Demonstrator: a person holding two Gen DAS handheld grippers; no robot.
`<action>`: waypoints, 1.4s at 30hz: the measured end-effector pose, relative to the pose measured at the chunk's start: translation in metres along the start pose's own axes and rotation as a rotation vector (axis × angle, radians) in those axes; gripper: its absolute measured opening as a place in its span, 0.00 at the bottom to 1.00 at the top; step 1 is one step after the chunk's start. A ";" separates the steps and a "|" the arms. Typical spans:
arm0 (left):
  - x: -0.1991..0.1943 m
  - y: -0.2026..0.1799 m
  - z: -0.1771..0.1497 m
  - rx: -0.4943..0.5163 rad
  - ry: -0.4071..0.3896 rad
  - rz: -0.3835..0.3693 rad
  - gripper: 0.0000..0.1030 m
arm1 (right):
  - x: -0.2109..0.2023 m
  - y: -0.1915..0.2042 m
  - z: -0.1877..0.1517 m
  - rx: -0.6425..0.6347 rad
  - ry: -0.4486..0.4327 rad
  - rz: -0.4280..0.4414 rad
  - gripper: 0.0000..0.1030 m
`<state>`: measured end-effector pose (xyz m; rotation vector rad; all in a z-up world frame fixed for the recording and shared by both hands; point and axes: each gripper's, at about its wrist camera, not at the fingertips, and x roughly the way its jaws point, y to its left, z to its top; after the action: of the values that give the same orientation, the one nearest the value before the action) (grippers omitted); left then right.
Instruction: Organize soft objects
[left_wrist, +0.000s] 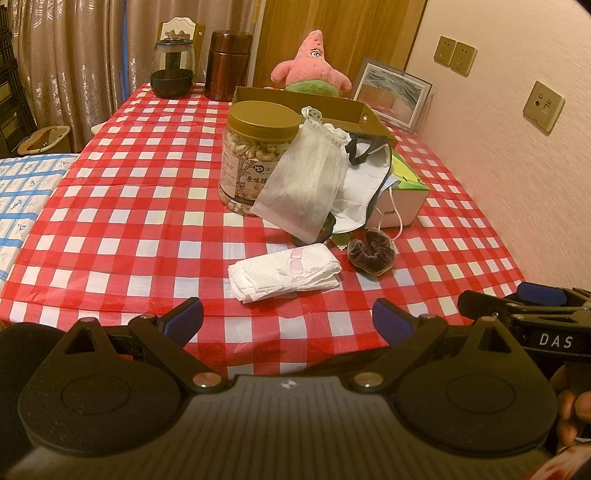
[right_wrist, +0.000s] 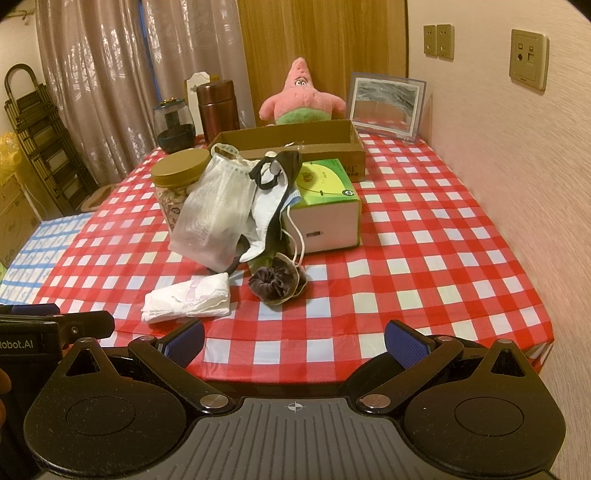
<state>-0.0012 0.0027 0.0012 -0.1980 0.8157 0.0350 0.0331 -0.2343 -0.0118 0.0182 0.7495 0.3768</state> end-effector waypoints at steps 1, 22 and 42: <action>0.000 0.000 0.000 0.000 0.000 0.000 0.94 | 0.000 0.000 0.000 0.000 0.000 0.000 1.00; 0.000 0.000 0.000 0.000 0.000 0.001 0.94 | 0.000 0.000 0.000 0.000 0.001 0.002 1.00; 0.013 -0.004 0.003 0.029 0.033 -0.025 0.91 | 0.021 -0.001 0.008 -0.026 0.015 -0.004 1.00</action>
<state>0.0105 -0.0014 -0.0060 -0.1814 0.8465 -0.0035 0.0527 -0.2272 -0.0203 -0.0101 0.7590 0.3827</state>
